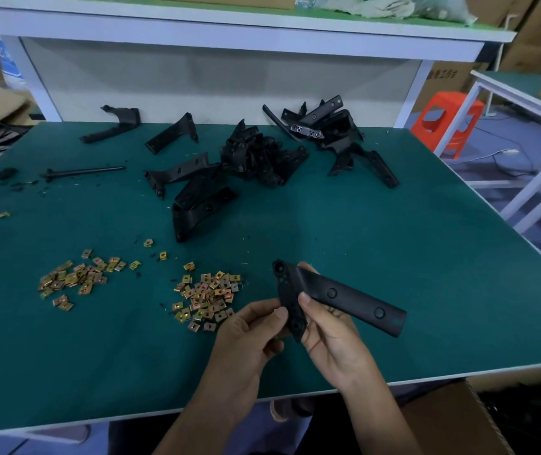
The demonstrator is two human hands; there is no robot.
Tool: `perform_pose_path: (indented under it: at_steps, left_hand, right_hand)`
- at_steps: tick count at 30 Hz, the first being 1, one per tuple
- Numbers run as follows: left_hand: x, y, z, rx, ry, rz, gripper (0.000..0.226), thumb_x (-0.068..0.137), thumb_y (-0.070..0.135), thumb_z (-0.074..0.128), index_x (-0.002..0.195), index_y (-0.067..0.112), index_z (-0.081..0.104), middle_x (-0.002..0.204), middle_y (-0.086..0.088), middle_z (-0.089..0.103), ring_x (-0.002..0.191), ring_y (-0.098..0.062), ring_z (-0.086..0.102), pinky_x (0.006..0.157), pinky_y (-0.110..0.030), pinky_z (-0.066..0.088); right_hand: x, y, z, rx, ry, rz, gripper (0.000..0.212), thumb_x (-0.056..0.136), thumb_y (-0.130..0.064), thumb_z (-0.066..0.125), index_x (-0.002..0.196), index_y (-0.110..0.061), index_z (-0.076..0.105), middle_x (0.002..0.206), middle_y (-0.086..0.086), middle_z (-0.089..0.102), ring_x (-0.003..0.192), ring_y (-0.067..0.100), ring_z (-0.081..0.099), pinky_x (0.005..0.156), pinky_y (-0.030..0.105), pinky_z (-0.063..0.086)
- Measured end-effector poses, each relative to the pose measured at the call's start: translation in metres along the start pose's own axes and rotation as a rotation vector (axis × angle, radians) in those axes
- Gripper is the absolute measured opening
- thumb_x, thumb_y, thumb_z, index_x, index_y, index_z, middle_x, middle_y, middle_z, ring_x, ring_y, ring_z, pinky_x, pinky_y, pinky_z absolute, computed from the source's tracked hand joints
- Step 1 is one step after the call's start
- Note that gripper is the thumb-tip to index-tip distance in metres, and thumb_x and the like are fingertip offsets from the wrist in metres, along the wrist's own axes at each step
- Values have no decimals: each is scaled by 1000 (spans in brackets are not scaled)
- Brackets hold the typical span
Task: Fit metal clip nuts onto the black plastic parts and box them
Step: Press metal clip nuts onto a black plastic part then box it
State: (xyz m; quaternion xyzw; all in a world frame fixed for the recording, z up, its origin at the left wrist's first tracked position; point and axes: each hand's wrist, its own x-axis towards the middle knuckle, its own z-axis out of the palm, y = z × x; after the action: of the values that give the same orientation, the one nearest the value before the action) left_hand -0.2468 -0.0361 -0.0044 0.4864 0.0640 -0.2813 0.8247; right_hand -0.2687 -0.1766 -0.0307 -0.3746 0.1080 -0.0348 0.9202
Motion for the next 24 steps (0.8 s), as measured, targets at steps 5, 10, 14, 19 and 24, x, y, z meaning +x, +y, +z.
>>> perform_pose_path:
  at_steps: [5,10,14,19,24]
  left_hand:
    - [0,8,-8,89,-38,13,36,66,19,80,101,14,74,83,-10,72,73,-13,68,57,-19,51]
    - [-1,12,-15,150,-107,12,35,66,20,81,101,18,75,85,-14,72,74,-16,68,61,-20,51]
    - [-2,20,-20,261,-175,11,35,71,18,83,104,20,74,82,-12,71,76,-18,67,64,-22,50]
    - [-2,38,-26,434,-299,53,37,74,15,78,108,29,74,81,-14,70,73,-18,65,65,-22,50]
    - [0,39,-24,402,-289,51,35,73,14,78,107,20,75,83,-17,70,74,-19,65,65,-22,51]
  right_hand:
    - [0,0,2,-72,-26,30,61,85,-16,75,143,-16,56,134,21,64,117,31,66,91,39,59]
    - [-1,0,1,-103,-46,59,64,79,-21,79,140,-17,60,133,21,65,112,30,67,81,39,59]
    - [-2,0,1,-113,-83,78,57,82,-18,77,138,-18,62,131,22,65,103,27,70,71,37,60]
    - [-3,-1,0,-164,-144,106,59,79,-24,86,134,-18,66,133,20,65,107,25,70,74,35,61]
    - [-4,-2,2,-195,-127,98,56,80,-24,80,134,-20,66,126,19,69,86,23,72,57,28,56]
